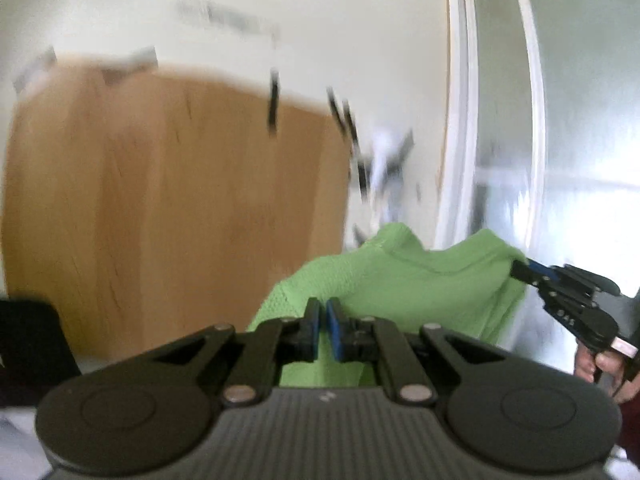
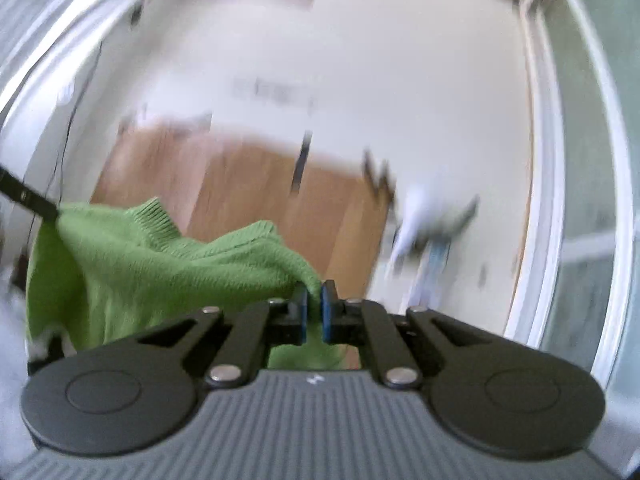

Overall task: Fold small clothes
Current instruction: 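Lift the sweater high with both grippers and shake it open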

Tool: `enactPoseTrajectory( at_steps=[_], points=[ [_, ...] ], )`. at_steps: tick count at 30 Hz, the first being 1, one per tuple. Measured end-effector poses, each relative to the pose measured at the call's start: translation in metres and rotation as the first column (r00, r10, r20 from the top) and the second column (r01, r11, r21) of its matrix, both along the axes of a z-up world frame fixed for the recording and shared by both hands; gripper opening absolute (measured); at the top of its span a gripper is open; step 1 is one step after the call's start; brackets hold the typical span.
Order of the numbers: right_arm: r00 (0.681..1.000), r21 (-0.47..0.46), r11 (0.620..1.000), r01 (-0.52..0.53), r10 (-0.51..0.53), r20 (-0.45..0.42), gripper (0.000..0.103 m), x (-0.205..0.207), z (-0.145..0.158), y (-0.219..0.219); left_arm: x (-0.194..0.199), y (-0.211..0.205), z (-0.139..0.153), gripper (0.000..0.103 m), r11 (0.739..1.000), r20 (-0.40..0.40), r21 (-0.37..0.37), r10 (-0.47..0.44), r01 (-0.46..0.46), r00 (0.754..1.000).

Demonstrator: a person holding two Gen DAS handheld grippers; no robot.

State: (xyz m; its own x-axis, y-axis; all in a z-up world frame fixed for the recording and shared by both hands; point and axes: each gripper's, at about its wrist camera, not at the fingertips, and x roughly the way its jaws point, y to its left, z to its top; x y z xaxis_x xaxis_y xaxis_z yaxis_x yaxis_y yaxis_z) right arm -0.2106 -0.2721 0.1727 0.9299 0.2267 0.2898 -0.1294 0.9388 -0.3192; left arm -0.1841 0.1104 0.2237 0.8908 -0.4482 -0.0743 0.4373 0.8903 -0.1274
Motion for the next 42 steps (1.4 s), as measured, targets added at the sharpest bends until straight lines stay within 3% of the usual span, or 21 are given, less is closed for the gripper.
enactPoseTrajectory(
  at_steps=[2,4,6,9,12,13,14,17,18,20,23,26,28,31,34,36,37,38,39,40,42],
  points=[
    [0.995,-0.016,1.0,-0.014,0.015,0.097,0.009,-0.011,0.036,0.007,-0.026,0.005,0.032,0.002,0.995,0.147,-0.026,0.103,-0.101,0.984],
    [0.986,-0.051,0.999,-0.014,0.022,0.166,0.009,-0.016,0.066,0.014,-0.053,0.01,0.062,0.002,0.981,0.284,-0.067,0.196,-0.184,0.939],
    [0.974,-0.084,0.996,0.002,0.017,0.224,0.009,-0.018,0.089,0.022,-0.075,0.019,0.093,0.002,0.971,0.357,-0.119,0.237,-0.208,0.903],
    [0.959,-0.12,0.992,0.033,0.002,0.283,0.009,-0.019,0.112,0.029,-0.09,0.022,0.112,0.007,0.973,0.392,-0.101,0.231,-0.208,0.891],
    [0.943,-0.151,0.985,0.088,-0.033,0.332,0.009,-0.019,0.113,0.027,-0.079,0.014,0.098,0.026,0.977,0.34,-0.043,0.212,-0.21,0.916],
    [0.939,-0.154,0.982,0.108,-0.05,0.339,0.009,-0.019,0.11,0.023,-0.071,0.01,0.086,0.039,0.981,0.308,-0.019,0.188,-0.192,0.933],
    [0.94,-0.15,0.981,0.123,-0.067,0.335,0.009,-0.023,0.107,0.019,-0.063,0.006,0.071,0.051,0.986,0.268,-0.007,0.161,-0.166,0.95],
    [0.943,-0.141,0.98,0.144,-0.093,0.318,0.009,-0.022,0.095,0.001,-0.037,-0.008,0.03,0.068,0.999,0.112,0.01,0.047,-0.049,0.993],
    [0.94,-0.144,0.977,0.157,-0.103,0.326,0.009,-0.025,0.093,-0.002,-0.027,-0.016,0.015,0.071,1.0,0.067,0.016,0.012,-0.013,0.998],
    [0.933,-0.152,0.97,0.189,-0.128,0.337,0.009,-0.032,0.084,-0.012,-0.006,-0.032,-0.012,0.087,0.998,-0.01,0.016,-0.061,0.061,0.998],
    [0.926,-0.168,0.962,0.217,-0.148,0.348,0.009,-0.037,0.081,-0.029,0.026,-0.054,-0.045,0.103,0.979,-0.115,-0.011,-0.205,0.205,0.972],
    [0.922,-0.159,0.96,0.232,-0.165,0.349,0.009,-0.042,0.079,-0.047,0.05,-0.075,-0.066,0.103,0.96,-0.143,0.002,-0.276,0.28,0.95],
    [0.919,-0.157,0.958,0.24,-0.172,0.356,0.009,-0.046,0.078,-0.056,0.072,-0.084,-0.081,0.103,0.938,-0.18,-0.052,-0.347,0.343,0.92],
    [0.918,-0.148,0.957,0.249,-0.185,0.352,0.009,-0.05,0.077,-0.065,0.1,-0.095,-0.098,0.103,0.865,-0.252,-0.175,-0.502,0.471,0.827],
    [0.917,-0.144,0.955,0.259,-0.196,0.347,0.009,-0.053,0.076,-0.068,0.128,-0.116,-0.115,0.103,0.804,-0.317,-0.256,-0.594,0.537,0.739],
    [0.914,-0.149,0.953,0.264,-0.198,0.353,0.009,-0.056,0.076,-0.069,0.137,-0.125,-0.125,0.102,0.744,-0.326,-0.309,-0.668,0.592,0.669],
    [0.912,-0.152,0.951,0.27,-0.202,0.356,0.009,-0.058,0.075,-0.069,0.135,-0.128,-0.129,0.09,0.726,-0.313,-0.319,-0.688,0.609,0.655],
    [0.91,-0.155,0.948,0.277,-0.208,0.358,0.009,-0.058,0.074,-0.068,0.13,-0.129,-0.132,0.056,0.724,-0.296,-0.307,-0.689,0.618,0.661],
    [0.91,-0.157,0.946,0.282,-0.212,0.357,0.009,-0.058,0.074,-0.069,0.125,-0.131,-0.131,0.038,0.73,-0.288,-0.278,-0.683,0.624,0.671],
    [0.908,-0.155,0.943,0.293,-0.223,0.355,0.009,-0.057,0.073,-0.068,0.12,-0.132,-0.128,0.007,0.748,-0.29,-0.247,-0.663,0.616,0.69],
    [0.905,-0.138,0.941,0.308,-0.245,0.348,0.009,-0.052,0.074,-0.067,0.11,-0.127,-0.114,0.006,0.812,-0.27,-0.17,-0.583,0.558,0.766]
  ],
)
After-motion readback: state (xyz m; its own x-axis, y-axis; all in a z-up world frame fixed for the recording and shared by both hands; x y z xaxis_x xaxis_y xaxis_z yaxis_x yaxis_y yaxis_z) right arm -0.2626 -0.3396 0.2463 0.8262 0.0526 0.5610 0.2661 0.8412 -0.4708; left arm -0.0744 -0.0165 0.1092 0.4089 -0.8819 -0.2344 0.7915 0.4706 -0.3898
